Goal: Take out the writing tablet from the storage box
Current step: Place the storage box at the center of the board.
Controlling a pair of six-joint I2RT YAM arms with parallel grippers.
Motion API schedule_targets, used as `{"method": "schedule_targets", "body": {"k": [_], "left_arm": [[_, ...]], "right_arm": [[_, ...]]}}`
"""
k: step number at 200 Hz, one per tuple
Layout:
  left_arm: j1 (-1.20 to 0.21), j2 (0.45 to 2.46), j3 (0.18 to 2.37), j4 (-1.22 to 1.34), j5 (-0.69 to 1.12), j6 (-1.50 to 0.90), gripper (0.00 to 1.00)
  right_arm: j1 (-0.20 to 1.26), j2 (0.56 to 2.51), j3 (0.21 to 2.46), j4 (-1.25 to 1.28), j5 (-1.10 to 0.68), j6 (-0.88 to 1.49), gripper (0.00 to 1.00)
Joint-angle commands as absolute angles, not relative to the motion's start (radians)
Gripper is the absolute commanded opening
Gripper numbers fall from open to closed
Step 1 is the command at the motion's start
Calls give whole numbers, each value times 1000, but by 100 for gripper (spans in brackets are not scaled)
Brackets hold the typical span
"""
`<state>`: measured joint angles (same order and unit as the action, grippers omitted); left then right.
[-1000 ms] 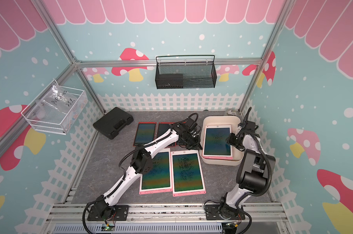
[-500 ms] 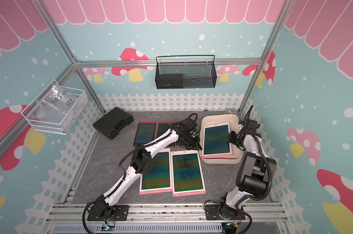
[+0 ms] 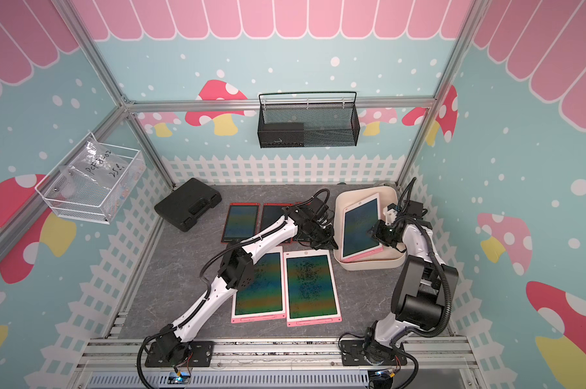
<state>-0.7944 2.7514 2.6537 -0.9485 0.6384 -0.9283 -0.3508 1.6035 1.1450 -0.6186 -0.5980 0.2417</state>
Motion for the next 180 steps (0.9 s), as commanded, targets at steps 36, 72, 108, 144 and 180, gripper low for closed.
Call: {"method": "schedule_targets", "body": {"k": [36,72,108,144,180], "left_arm": [[-799,2743,2654,-879,634,-944,11],[-790,2649,2561,-840,596,-933,12],[-771,2607,2535,-807,584,-938,24],[-757,2575,2571,-808,567,-915,27],[-733,2537,2571,-803,569,-914,27]], "right_arm": [[-369,1571,1202,-712,-619,243,21],[-380,1582,1215,-711,-626,244,8],[-383,1578,1220,-710,-632,240,5],[-401,1566,1239,-710,-645,248,1],[-427,1555,1264,-709,-670,270,0]]}}
